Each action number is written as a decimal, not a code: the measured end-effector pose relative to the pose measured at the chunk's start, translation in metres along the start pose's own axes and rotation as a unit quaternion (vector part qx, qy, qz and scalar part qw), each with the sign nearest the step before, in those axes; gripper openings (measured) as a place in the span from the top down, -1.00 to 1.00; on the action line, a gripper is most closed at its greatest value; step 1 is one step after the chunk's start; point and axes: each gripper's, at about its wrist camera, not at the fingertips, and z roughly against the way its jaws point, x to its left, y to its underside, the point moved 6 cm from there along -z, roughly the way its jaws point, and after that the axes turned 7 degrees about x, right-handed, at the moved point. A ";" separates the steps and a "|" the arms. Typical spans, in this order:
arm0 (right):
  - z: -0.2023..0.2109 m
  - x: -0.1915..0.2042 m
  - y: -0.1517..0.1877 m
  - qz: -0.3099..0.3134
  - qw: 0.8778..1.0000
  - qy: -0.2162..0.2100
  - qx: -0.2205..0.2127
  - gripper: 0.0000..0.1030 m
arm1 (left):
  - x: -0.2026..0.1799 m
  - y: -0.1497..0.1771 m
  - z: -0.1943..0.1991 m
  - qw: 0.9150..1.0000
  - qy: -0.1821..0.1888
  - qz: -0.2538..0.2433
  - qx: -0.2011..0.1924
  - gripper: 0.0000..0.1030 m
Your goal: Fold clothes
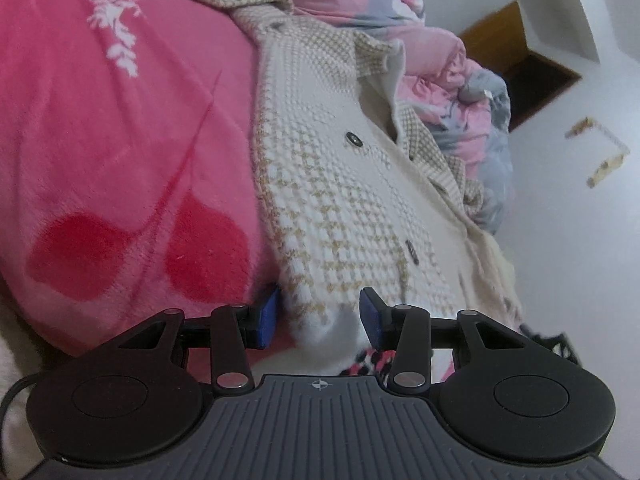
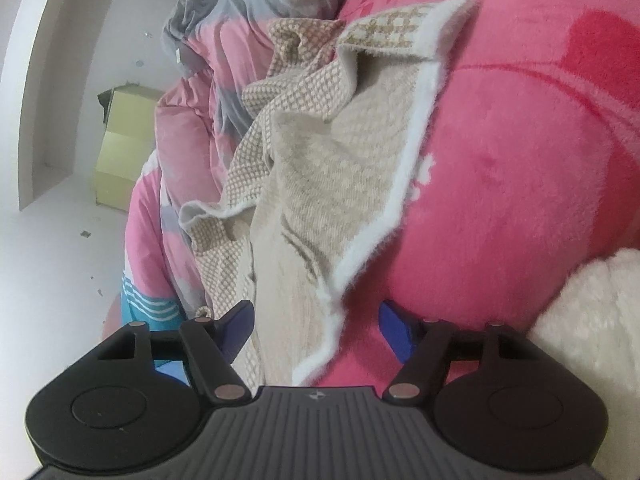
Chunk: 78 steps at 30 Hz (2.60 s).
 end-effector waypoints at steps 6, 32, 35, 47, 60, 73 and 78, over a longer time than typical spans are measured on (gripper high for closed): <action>-0.005 -0.002 -0.007 -0.003 1.000 0.001 -0.012 -0.25 | -0.014 0.000 -0.013 1.000 0.017 -0.010 -0.003 0.51; 0.045 0.035 0.008 0.053 0.993 -0.002 -0.107 0.93 | -0.046 -0.007 0.044 0.994 -0.007 -0.083 -0.073 0.92; 0.060 0.037 0.026 0.062 0.993 0.001 -0.105 0.93 | -0.046 -0.006 0.058 0.993 -0.004 -0.089 -0.073 0.92; 0.080 0.007 0.058 0.067 0.990 0.107 -0.057 0.85 | -0.018 0.025 0.061 0.994 -0.041 -0.104 0.002 0.91; 0.104 0.106 0.063 0.307 0.917 0.209 -0.143 0.23 | 0.011 0.030 0.067 0.992 -0.068 -0.096 0.048 0.27; -0.104 0.151 0.214 0.651 0.728 0.071 0.204 0.41 | -0.004 0.026 0.067 0.980 -0.082 -0.180 0.006 0.28; -0.117 0.129 0.213 0.665 0.705 0.101 0.224 0.47 | 0.006 0.029 0.030 0.974 -0.108 -0.200 0.019 0.28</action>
